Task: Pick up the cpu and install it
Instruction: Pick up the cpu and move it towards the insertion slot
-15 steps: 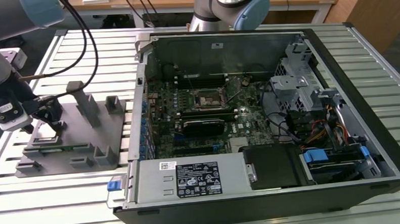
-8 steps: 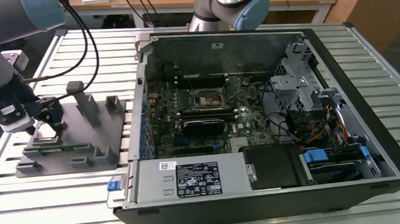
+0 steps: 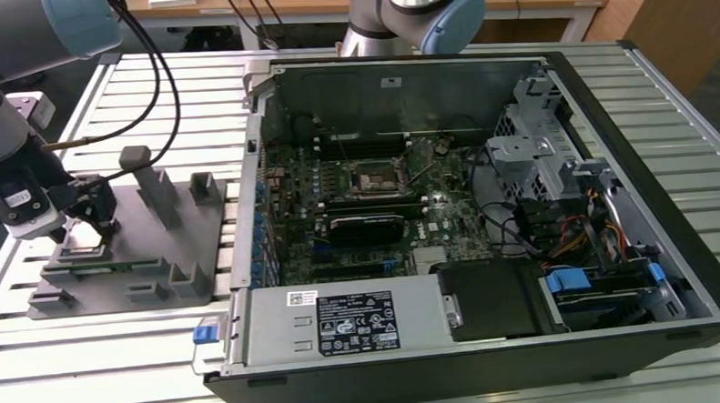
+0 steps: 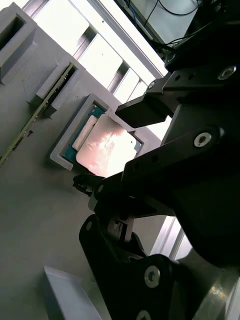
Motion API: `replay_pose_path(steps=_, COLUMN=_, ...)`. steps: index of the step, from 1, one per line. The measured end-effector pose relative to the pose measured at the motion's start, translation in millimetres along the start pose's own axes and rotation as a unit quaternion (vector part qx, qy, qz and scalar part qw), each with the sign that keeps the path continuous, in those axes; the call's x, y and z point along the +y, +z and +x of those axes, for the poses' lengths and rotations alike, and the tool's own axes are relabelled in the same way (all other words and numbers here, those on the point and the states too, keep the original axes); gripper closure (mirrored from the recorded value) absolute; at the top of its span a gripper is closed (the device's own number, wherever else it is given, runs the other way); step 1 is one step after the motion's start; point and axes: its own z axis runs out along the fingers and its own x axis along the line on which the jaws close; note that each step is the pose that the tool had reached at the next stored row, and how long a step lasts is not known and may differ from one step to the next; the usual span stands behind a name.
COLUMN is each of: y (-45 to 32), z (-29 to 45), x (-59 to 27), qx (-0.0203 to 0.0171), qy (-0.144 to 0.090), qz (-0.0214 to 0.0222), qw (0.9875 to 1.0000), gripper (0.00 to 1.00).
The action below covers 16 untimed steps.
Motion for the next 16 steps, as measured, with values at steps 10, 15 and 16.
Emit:
replay_pose_path(steps=10, y=0.5, z=-0.3, x=0.0, qx=-0.0001, qy=0.000, qz=-0.0001, qw=1.0000, gripper=0.47)
replay_pose_path(steps=15, y=0.4, z=-0.3, x=0.0, qx=0.0000, qy=0.000, qz=-0.0002, qw=1.0000, gripper=0.47)
replay_pose_path(steps=16, y=0.4, z=-0.3, x=0.0, qx=-0.0001, qy=0.000, qz=-0.0003, qw=1.0000, gripper=0.47)
